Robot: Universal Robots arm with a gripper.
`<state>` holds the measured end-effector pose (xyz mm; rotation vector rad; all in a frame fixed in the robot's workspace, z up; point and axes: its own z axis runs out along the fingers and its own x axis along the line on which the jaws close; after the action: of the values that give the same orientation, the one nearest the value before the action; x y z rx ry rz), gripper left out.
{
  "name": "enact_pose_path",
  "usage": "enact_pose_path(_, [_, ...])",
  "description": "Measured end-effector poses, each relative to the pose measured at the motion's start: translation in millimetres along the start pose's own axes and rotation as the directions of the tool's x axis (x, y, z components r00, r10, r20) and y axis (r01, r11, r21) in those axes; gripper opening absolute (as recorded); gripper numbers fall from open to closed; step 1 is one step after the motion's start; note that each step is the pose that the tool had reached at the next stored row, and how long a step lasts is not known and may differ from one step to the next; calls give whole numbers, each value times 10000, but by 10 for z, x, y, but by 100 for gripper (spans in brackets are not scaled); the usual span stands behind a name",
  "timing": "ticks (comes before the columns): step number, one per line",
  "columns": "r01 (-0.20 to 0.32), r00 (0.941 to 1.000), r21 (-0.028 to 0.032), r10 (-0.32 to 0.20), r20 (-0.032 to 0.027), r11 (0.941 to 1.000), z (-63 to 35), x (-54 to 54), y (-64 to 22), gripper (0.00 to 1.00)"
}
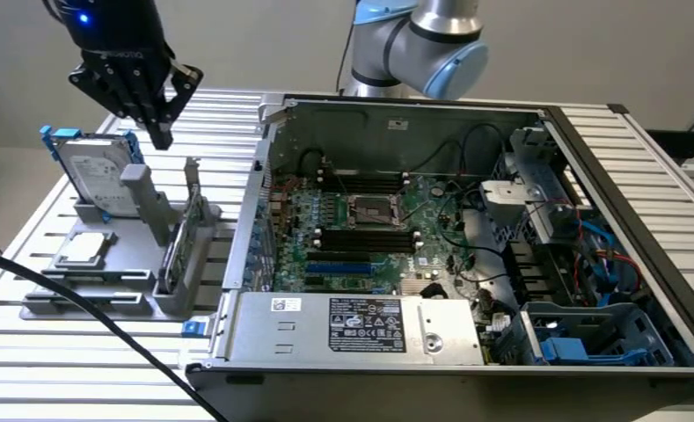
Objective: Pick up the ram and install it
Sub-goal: 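Reach for the ram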
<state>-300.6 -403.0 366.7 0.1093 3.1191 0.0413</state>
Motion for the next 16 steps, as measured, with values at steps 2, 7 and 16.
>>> enact_pose_path(2, [1, 10000, 23, -1, -2, 10000, 8, 62, -9, 11])
enact_pose_path(7, [1, 10000, 96, -1, -9, 10000, 27, 216, -30, 11])
enact_pose_path(16, [2, 10000, 177, -1, -48, 9998, 74, 475, -84, 11])
